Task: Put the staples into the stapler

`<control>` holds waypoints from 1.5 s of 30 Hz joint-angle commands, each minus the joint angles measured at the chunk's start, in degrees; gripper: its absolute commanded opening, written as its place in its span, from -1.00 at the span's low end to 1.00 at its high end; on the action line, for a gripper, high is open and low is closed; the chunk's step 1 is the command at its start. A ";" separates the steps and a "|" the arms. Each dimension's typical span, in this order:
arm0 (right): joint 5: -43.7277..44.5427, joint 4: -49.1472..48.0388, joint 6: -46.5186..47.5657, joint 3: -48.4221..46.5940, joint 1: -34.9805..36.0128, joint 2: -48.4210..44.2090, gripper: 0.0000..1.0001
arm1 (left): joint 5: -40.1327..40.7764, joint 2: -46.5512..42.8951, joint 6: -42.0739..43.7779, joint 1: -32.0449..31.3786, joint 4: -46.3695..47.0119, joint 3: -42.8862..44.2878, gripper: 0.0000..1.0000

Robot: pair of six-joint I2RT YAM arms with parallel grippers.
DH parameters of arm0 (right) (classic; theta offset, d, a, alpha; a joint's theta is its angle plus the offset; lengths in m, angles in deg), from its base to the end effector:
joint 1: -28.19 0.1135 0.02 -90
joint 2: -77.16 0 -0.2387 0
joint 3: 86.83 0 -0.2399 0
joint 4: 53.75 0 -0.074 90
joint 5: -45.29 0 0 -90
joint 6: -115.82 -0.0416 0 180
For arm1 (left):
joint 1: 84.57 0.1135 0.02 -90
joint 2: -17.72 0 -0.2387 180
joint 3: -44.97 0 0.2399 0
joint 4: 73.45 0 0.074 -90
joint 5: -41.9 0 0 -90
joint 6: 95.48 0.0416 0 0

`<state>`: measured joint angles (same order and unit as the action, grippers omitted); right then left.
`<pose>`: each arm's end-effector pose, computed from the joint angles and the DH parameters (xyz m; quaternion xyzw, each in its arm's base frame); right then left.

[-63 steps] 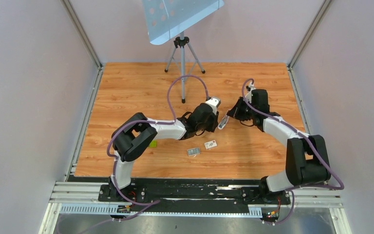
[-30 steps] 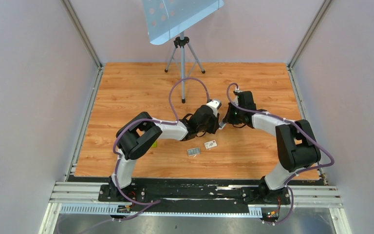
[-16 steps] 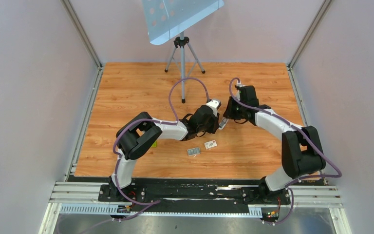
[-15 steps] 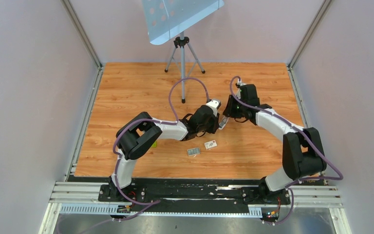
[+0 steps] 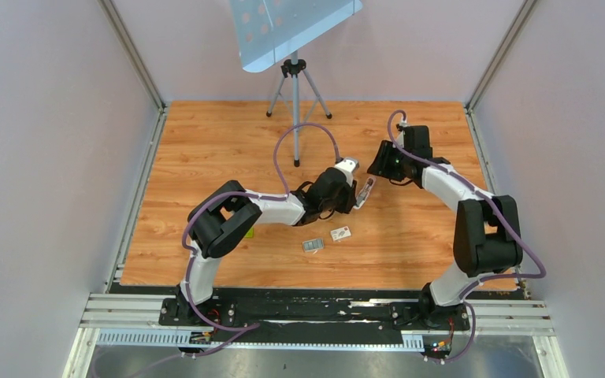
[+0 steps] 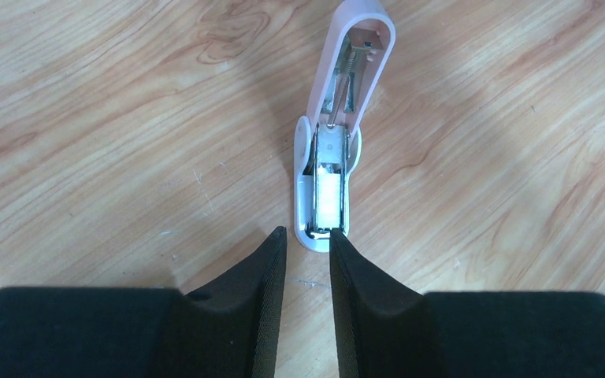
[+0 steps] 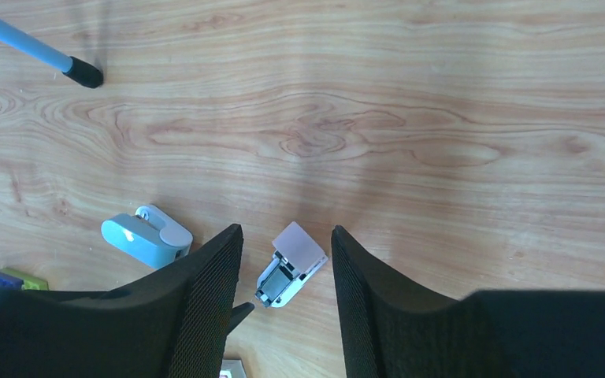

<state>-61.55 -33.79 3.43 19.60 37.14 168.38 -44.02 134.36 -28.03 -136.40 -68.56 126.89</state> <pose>0.3378 0.0654 0.2099 0.0397 0.8891 0.2444 0.3850 0.2646 -0.3318 0.1328 0.2013 0.8412 -0.2783 0.4177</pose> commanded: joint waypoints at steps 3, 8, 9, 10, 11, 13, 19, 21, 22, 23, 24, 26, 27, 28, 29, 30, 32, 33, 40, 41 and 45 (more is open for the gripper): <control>-7.18 -0.10 -2.97 -2.07 -1.57 3.88 0.00 | 0.41 1.72 0.67 -0.11 0.32 2.20 -0.47; -9.76 -1.18 -3.49 -1.42 -2.18 4.75 -0.14 | 0.74 2.19 0.93 -0.11 -0.04 2.61 -0.52; -10.13 -1.51 -3.41 -1.01 -2.18 4.56 -0.19 | 0.88 2.31 1.05 -0.11 -0.08 2.61 -0.53; -10.51 -1.71 -3.44 -0.57 -2.17 4.24 -0.21 | 0.97 2.38 1.09 -0.11 -0.12 2.61 -0.53; -10.92 -1.84 -3.45 -0.12 -2.18 3.97 -0.25 | 1.03 2.49 1.11 -0.11 -0.13 2.68 -0.54; -11.69 -2.23 -3.35 1.02 -2.14 3.18 -0.29 | 1.26 2.88 1.16 -0.11 -0.13 2.83 -0.54; -12.59 -2.34 -3.04 4.26 -2.18 0.62 -0.38 | 1.26 3.66 0.88 -0.11 0.04 3.05 -0.55; -12.77 -2.16 -2.71 5.46 -2.18 -0.12 -0.41 | 1.37 3.69 0.77 -0.07 0.05 3.05 -0.56; -12.84 -2.05 -2.53 6.00 -2.11 -0.47 -0.42 | 1.44 3.70 0.69 -0.10 0.05 3.05 -0.56; -12.84 -1.97 -2.39 6.61 -2.10 -0.90 -0.43 | 1.50 3.64 0.58 -0.11 0.05 2.97 -0.56; -12.86 -1.82 -2.19 7.01 -2.05 -1.26 -0.43 | 1.73 3.49 0.41 -0.11 0.00 2.90 -0.56; -12.87 -1.48 -1.90 7.80 -2.06 -2.12 -0.45 | 2.25 2.99 -0.30 -0.11 -0.19 2.58 -0.57; -13.01 -1.19 -1.73 8.20 -2.11 -2.64 -0.45 | 2.39 2.38 -0.45 -0.11 -0.36 2.39 -0.57; -13.04 -0.93 -1.58 8.62 -2.10 -3.05 -0.45 | 2.57 1.92 -0.46 -0.11 -0.51 2.16 -0.57; -13.12 -0.74 -1.48 8.98 -2.02 -3.49 -0.45 | 2.79 1.39 -0.47 -0.11 -0.70 1.97 -0.57; -13.13 -0.71 -1.44 9.47 -2.05 -3.95 -0.45 | 3.15 0.75 -0.43 -0.11 -0.97 1.79 -0.57; -12.84 -0.63 -1.34 10.36 -1.80 -4.89 -0.44 | 3.91 -0.47 -0.48 -0.11 -1.52 1.50 -0.53; -12.64 -0.61 -1.17 10.77 -1.64 -5.16 -0.44 | 4.23 -1.01 -0.40 -0.11 -1.80 1.39 -0.51; -11.93 -1.23 -0.83 12.21 -1.06 -4.16 -0.41 | 5.78 -4.36 -1.57 0.09 -3.54 1.25 -0.40; -11.88 -1.56 -0.95 12.32 -1.04 -3.94 -0.41 | 5.77 -4.61 -1.67 0.11 -3.67 1.33 -0.39; -11.38 -2.59 -1.05 12.30 -0.87 -2.82 -0.41 | 5.40 -5.06 -1.93 0.08 -3.99 1.94 -0.38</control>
<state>-73.94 -35.87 1.66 31.31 35.70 164.18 -39.59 131.48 -29.03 -136.42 -71.75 128.86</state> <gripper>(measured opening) 0.295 0.307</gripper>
